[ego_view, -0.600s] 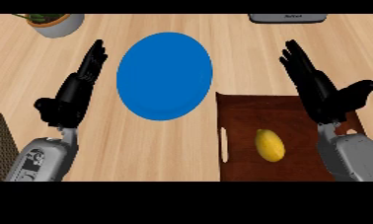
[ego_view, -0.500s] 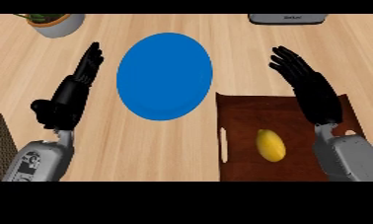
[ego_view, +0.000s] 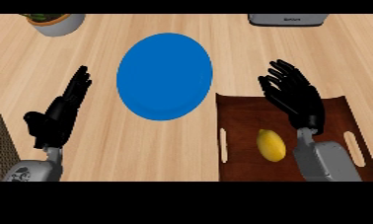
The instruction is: Pick the lemon from the tray and place it in the plate
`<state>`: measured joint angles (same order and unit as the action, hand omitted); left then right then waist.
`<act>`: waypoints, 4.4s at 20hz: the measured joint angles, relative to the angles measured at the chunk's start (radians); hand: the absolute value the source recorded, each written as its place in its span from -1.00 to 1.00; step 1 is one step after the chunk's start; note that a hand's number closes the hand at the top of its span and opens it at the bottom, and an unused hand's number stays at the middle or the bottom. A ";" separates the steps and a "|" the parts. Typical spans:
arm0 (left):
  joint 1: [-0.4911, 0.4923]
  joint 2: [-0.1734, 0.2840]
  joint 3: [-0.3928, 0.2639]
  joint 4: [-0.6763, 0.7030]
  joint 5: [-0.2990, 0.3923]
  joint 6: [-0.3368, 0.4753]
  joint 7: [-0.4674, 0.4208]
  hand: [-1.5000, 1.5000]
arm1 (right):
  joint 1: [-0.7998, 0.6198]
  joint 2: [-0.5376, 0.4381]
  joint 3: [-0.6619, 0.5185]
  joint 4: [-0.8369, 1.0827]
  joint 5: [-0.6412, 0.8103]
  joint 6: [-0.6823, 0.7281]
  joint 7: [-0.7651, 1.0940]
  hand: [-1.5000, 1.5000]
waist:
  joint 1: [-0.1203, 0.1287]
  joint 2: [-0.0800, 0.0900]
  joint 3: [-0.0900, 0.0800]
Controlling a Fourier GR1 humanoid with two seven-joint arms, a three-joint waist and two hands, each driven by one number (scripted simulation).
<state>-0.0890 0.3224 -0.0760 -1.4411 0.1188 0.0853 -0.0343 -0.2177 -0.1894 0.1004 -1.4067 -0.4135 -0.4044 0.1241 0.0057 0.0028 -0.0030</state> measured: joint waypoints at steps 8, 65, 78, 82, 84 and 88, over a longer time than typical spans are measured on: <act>0.031 -0.012 0.037 0.089 0.007 -0.047 -0.082 0.00 | 0.248 0.071 0.128 -0.255 0.171 -0.210 -0.027 -1.00 | -0.014 -0.004 0.002; 0.043 -0.087 0.144 0.096 -0.091 -0.146 -0.097 0.00 | 0.257 -0.147 0.165 -0.146 0.471 0.469 0.564 1.00 | -0.014 -0.021 -0.029; 0.038 -0.094 0.149 0.096 -0.100 -0.133 -0.084 0.00 | 0.342 -0.120 0.311 -0.221 1.005 0.122 0.640 1.00 | -0.028 -0.023 -0.014; 0.041 -0.091 0.157 0.093 -0.098 -0.130 -0.079 0.00 | 0.389 -0.099 0.404 -0.287 1.303 0.013 0.767 1.00 | -0.033 -0.021 -0.008; 0.048 -0.095 0.154 0.098 -0.099 -0.131 -0.085 0.00 | 0.422 -0.069 0.465 -0.345 1.449 0.000 0.825 1.00 | -0.035 -0.019 -0.006; 0.044 -0.090 0.161 0.115 -0.099 -0.137 -0.096 0.00 | 0.480 -0.002 0.580 -0.473 1.732 0.043 0.915 1.00 | -0.035 -0.015 -0.003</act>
<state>-0.0447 0.2328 0.0850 -1.3264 0.0196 -0.0520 -0.1298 0.2626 -0.1913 0.6804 -1.8800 1.3180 -0.3610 1.0388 -0.0288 -0.0119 -0.0062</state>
